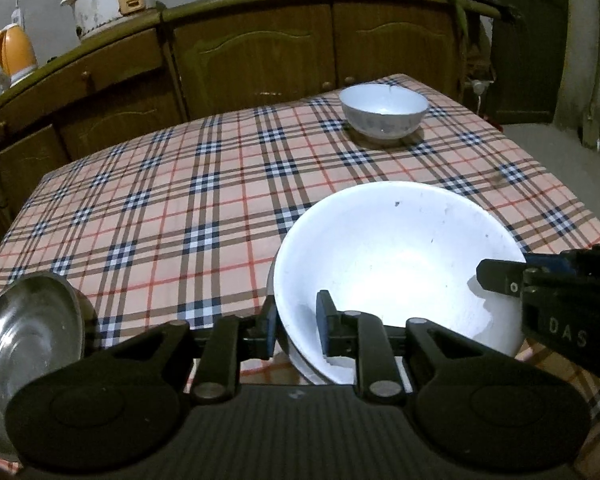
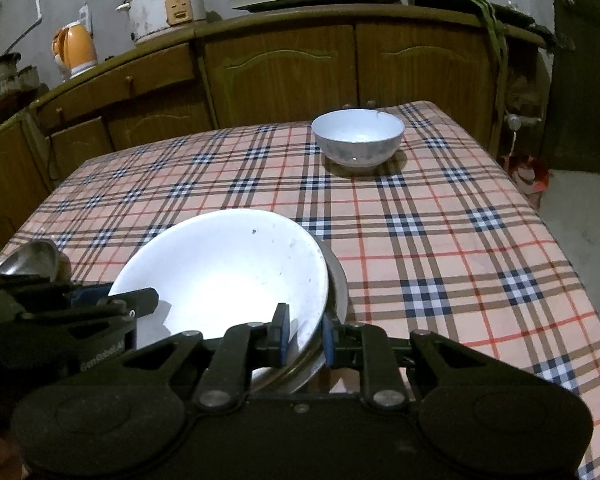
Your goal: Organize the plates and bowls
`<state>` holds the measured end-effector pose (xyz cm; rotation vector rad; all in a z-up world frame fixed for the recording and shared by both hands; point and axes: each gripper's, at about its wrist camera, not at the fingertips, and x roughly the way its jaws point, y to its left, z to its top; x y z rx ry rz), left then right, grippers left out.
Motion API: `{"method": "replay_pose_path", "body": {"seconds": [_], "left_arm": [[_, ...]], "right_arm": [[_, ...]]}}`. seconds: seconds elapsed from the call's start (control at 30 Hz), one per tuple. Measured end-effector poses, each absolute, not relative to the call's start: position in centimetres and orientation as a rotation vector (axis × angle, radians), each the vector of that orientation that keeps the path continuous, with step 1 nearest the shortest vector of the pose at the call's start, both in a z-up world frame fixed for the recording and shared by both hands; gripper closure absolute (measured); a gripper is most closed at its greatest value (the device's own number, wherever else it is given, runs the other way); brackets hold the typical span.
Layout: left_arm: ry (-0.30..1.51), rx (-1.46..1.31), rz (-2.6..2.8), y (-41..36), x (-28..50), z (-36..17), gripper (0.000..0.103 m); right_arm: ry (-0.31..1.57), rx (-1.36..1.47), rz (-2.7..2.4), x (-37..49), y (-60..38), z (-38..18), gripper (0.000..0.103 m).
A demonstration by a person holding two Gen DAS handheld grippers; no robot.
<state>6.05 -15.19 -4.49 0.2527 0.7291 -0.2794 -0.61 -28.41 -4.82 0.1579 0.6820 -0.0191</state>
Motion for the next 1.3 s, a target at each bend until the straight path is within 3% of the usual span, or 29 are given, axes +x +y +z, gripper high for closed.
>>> {"method": "replay_pose_path", "body": {"seconds": [0.7, 0.77, 1.07, 1.3], "left_arm": [[0.717, 0.319, -0.270, -15.4, 5.2, -4.9, 0.077], [0.710, 0.320, -0.265, -15.5, 5.3, -4.9, 0.077], [0.702, 0.267, -0.274, -14.7, 5.7, -4.4, 0.077], [0.702, 0.195, -0.286, -13.9, 6.6, -3.0, 0.075]], "right_arm": [[0.700, 0.024, -0.034, -0.7, -27.0, -4.8, 0.078], [0.692, 0.010, -0.040, -0.7, -26.8, -4.8, 0.069], [0.668, 0.008, -0.043, -0.5, -27.2, -4.3, 0.069], [0.596, 0.073, -0.074, -0.7, -29.7, -2.5, 0.056]]}}
